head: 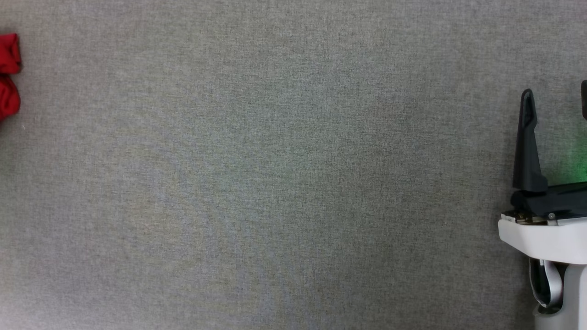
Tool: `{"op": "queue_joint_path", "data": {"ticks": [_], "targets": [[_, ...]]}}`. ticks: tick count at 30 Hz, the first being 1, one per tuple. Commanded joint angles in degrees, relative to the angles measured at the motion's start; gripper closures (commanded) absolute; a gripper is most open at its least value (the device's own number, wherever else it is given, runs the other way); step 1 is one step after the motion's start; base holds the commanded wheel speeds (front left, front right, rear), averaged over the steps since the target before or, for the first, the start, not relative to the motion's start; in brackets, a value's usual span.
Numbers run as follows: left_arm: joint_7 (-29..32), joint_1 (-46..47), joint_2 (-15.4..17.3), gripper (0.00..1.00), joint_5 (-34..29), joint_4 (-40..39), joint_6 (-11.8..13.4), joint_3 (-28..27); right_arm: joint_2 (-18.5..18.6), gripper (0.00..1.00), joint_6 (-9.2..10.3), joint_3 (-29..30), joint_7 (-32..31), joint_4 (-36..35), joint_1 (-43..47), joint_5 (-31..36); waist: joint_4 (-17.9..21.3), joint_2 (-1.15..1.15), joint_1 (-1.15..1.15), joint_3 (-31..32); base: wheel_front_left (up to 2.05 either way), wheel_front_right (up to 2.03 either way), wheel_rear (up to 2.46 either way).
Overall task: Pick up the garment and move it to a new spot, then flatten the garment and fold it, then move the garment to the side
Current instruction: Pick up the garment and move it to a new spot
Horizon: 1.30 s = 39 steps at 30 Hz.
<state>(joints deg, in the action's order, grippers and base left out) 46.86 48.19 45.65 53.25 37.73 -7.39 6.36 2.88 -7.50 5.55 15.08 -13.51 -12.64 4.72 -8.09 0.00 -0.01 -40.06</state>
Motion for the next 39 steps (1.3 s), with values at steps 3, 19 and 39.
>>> {"op": "queue_joint_path", "data": {"ticks": [3,19,39], "targets": [[0.4,-2.4,-3.5,1.0,0.2,1.1,0.0,3.6,0.0,0.0,0.02,-0.1,0.1,0.9,-0.8,-0.1,0.0,0.0,0.01,0.1,0.0,0.0,0.0],[-7.0,4.5,6.3,1.0,-0.7,-16.0,0.0,11.6,0.0,0.0,0.02,-0.9,0.1,4.0,1.6,-3.9,-0.8,0.0,0.01,13.2,0.0,0.0,0.0],[-5.3,20.5,-2.2,1.0,-1.5,-30.5,0.0,32.5,0.0,0.0,0.02,-0.9,0.1,6.6,4.5,-9.9,11.1,0.0,0.01,23.3,0.0,0.0,0.0]]}}
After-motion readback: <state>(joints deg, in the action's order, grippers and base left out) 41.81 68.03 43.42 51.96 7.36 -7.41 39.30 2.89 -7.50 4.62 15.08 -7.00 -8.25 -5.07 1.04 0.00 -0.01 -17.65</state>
